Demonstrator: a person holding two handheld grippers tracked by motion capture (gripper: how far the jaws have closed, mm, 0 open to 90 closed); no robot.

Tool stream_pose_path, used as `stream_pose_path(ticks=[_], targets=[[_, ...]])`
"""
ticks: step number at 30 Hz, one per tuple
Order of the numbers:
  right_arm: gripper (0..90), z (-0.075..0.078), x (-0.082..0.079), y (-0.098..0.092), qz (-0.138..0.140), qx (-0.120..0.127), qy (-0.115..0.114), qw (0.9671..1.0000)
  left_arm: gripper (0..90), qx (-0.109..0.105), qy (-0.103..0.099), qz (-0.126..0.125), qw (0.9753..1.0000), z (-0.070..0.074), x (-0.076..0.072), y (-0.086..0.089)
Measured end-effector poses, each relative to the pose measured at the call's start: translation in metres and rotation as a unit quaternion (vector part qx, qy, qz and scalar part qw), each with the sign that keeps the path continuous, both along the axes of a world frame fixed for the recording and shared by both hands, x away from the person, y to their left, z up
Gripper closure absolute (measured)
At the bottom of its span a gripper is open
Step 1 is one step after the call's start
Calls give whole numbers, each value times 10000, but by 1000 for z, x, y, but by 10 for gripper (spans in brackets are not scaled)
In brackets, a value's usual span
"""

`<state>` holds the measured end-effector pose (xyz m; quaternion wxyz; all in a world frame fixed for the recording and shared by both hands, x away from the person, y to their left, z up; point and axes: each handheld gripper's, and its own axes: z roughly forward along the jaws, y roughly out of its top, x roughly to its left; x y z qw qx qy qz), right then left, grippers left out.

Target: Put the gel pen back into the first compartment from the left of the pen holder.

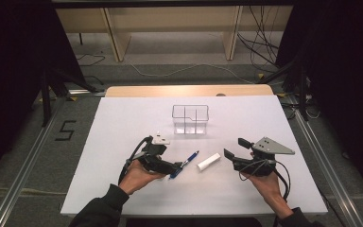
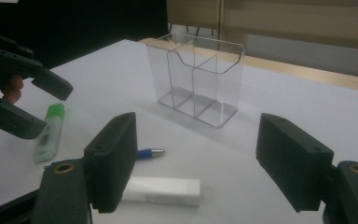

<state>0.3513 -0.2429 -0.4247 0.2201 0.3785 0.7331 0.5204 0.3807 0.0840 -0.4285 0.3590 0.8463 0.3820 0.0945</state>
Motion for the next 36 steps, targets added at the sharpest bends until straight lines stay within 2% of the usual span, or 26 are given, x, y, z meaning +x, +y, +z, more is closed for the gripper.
stream_pose_path(ticks=[3, 7, 12, 16, 20, 25, 26, 28, 36], targets=[[301, 0, 0, 0, 12, 34, 12, 10000, 158, 234, 131, -74, 9996, -1, 4, -7], [301, 1, -1, 1, 19, 3, -27, 10000, 162, 419, 226, -138, 9988, -3, 10, -13], [301, -1, 0, 2, 28, -13, 16, 10000, 168, 561, 430, -58, 9975, -6, 20, -18], [300, 0, -1, 3, 60, -31, -6, 10000, 188, 761, 613, -154, 9951, -9, 28, -27], [300, 0, 0, 3, 55, -30, 1, 10000, 228, 961, 675, -239, 9928, -14, 32, -38], [300, 0, -1, 4, 57, -31, 22, 10000, 301, 948, 797, -299, 9919, -18, 35, -45], [301, 0, -1, 4, 65, -24, 4, 10000, 322, 1028, 813, -367, 9907, -18, 36, -46], [301, 0, -1, 4, 85, -50, -1, 10000, 362, 1063, 815, -379, 9903, -19, 35, -48], [302, -1, -1, 6, 106, -52, 19, 9999, 500, 1122, 1012, -419, 9876, -27, 39, -53]])
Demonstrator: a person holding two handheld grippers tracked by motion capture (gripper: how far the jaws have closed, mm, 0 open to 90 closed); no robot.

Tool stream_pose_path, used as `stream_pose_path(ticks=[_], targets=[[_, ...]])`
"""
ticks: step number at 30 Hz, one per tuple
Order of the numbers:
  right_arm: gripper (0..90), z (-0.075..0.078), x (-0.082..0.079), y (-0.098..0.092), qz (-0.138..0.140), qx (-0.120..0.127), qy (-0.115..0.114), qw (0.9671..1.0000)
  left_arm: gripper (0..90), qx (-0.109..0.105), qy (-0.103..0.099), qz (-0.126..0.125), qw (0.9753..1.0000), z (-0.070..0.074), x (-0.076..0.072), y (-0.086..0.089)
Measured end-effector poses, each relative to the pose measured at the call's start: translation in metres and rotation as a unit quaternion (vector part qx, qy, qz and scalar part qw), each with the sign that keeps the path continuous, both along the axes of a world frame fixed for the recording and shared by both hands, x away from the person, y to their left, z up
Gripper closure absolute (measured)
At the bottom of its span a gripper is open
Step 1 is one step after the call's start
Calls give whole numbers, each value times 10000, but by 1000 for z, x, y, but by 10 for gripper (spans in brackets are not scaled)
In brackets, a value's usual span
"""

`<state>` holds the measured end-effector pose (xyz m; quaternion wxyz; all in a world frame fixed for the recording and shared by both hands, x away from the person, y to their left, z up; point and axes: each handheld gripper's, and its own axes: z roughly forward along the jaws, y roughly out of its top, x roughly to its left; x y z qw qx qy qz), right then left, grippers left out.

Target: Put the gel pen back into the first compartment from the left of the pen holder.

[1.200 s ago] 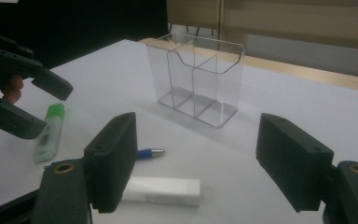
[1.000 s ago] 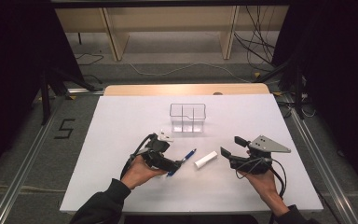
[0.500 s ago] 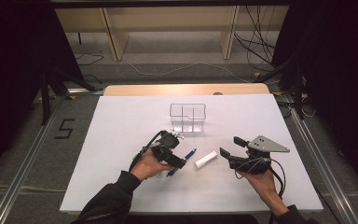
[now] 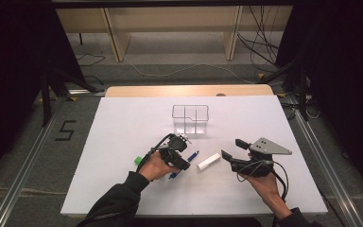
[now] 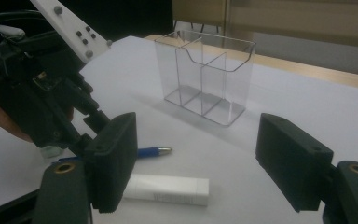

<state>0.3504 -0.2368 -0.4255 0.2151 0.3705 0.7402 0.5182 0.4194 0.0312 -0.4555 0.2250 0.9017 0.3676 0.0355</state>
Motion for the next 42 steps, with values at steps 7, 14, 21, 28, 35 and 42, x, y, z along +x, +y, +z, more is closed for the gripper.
stream_pose_path(ticks=[7, 14, 21, 28, 35, 42], targets=[[302, -1, 1, 1, 31, 0, 4, 10000, 581, 153, 78, -159, 9997, -4, 4, -3], [303, -1, 1, 0, 22, -2, 1, 10000, 650, 260, 159, -253, 9992, -6, 8, -9], [307, -1, 1, 1, 31, -25, 1, 10000, 709, 403, 224, -284, 9985, -6, 10, -12], [306, -2, 1, 2, 40, -44, 16, 10000, 741, 489, 176, -311, 9982, -6, 11, -14], [307, -1, 1, 1, 30, -44, 4, 10000, 765, 610, 151, -336, 9975, -6, 11, -17], [309, -2, 1, 2, 42, -50, -1, 10000, 781, 662, 191, -355, 9970, -5, 14, -17]])
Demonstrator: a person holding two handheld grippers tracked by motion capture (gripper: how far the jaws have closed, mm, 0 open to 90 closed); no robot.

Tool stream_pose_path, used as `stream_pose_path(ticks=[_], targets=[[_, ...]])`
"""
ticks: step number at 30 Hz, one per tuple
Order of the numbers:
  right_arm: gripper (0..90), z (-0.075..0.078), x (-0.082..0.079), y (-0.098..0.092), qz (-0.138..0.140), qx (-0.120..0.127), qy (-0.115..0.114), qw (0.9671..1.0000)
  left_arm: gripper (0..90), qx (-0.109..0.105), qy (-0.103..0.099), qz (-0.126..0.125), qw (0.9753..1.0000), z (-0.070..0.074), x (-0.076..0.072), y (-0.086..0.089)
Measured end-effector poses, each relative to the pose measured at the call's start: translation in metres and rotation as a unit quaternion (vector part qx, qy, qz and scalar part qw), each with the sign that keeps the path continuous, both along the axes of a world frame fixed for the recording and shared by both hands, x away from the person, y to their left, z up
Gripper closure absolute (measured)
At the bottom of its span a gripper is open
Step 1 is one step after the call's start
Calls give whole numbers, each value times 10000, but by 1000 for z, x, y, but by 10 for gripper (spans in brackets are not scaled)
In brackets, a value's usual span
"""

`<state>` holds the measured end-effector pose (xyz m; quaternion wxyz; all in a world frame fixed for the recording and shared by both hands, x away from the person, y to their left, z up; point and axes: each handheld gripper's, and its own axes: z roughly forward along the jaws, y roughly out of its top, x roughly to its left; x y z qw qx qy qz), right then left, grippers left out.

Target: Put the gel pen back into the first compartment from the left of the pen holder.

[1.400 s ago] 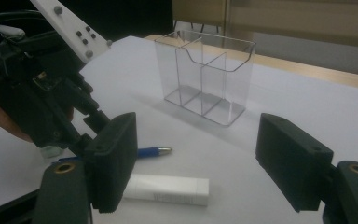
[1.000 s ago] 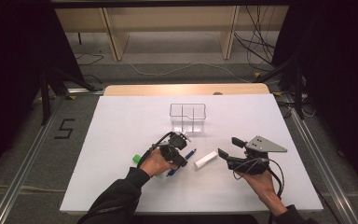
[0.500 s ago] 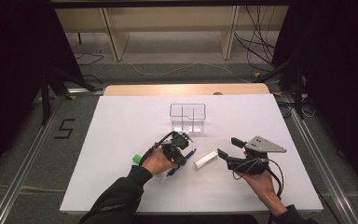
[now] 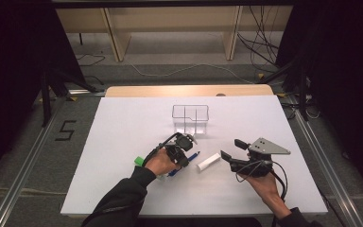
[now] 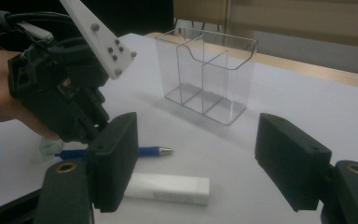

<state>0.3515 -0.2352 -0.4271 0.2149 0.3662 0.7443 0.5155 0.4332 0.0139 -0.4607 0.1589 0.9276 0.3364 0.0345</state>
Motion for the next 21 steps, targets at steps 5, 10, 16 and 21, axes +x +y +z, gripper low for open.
stream_pose_path(ticks=[5, 10, 16, 21], targets=[[310, 0, 0, 0, -15, -15, -1, 10000, 786, 15, 24, -39, 10000, 0, 1, 0], [311, 0, 0, 0, 6, -8, -7, 10000, 789, -122, 19, -35, 9999, 1, 2, 3], [312, 0, 0, -1, 1, -18, -23, 10000, 790, -381, -90, -61, 9992, 9, 2, 8], [312, 0, 0, 0, 1, -3, -14, 10000, 790, -746, -242, -11, 9969, 16, 1, 12]])
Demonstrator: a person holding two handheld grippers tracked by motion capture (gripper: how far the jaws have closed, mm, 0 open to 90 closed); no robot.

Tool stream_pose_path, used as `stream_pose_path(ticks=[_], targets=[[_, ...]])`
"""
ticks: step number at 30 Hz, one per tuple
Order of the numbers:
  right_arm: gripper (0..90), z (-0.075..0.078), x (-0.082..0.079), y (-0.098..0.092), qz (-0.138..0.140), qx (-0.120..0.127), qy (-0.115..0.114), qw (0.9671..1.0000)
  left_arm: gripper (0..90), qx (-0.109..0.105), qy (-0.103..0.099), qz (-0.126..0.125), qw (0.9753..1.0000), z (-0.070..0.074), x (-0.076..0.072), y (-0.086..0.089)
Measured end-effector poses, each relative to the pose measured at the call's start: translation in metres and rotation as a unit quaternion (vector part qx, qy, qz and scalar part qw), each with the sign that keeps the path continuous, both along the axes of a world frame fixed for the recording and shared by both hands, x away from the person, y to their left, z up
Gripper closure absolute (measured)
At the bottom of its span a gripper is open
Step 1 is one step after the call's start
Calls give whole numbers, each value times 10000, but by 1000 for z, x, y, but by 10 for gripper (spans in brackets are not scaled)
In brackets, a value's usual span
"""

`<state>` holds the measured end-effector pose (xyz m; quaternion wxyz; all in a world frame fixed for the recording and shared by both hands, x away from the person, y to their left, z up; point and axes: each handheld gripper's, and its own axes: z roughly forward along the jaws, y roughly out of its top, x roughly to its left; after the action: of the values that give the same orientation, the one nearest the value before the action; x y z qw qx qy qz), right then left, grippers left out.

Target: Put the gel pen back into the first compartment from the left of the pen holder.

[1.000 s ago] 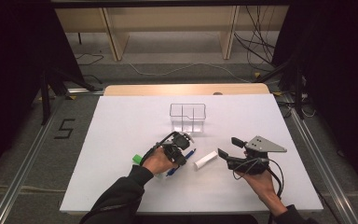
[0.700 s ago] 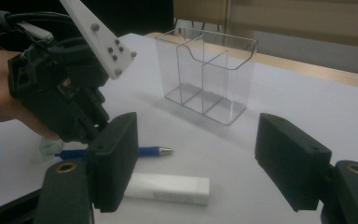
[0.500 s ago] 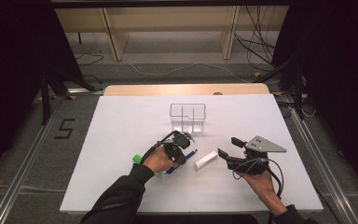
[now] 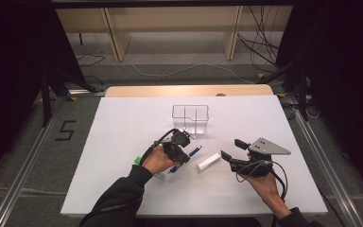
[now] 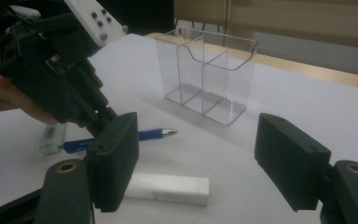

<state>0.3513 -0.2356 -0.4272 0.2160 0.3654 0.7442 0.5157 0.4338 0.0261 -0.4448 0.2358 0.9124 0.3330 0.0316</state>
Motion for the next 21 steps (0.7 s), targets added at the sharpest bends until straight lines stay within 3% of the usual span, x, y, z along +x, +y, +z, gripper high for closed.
stream_pose_path(ticks=[5, 11, 16, 19, 21], targets=[[313, -1, 0, 0, 8, 13, 7, 10000, 789, -273, -197, 8, 9994, 11, -1, 7], [312, -1, 1, 0, 3, 12, 18, 10000, 789, -728, -488, 178, 9960, 26, -1, 15], [312, -2, 1, 0, 20, 23, 7, 10000, 789, -1017, -813, 389, 9907, 32, -1, 22], [313, -2, 1, 1, 26, 17, 6, 10000, 788, -1226, -964, 536, 9863, 34, 0, 26], [312, -2, 1, 1, 18, 8, 9, 10000, 788, -1391, -1095, 675, 9819, 36, 0, 29]])
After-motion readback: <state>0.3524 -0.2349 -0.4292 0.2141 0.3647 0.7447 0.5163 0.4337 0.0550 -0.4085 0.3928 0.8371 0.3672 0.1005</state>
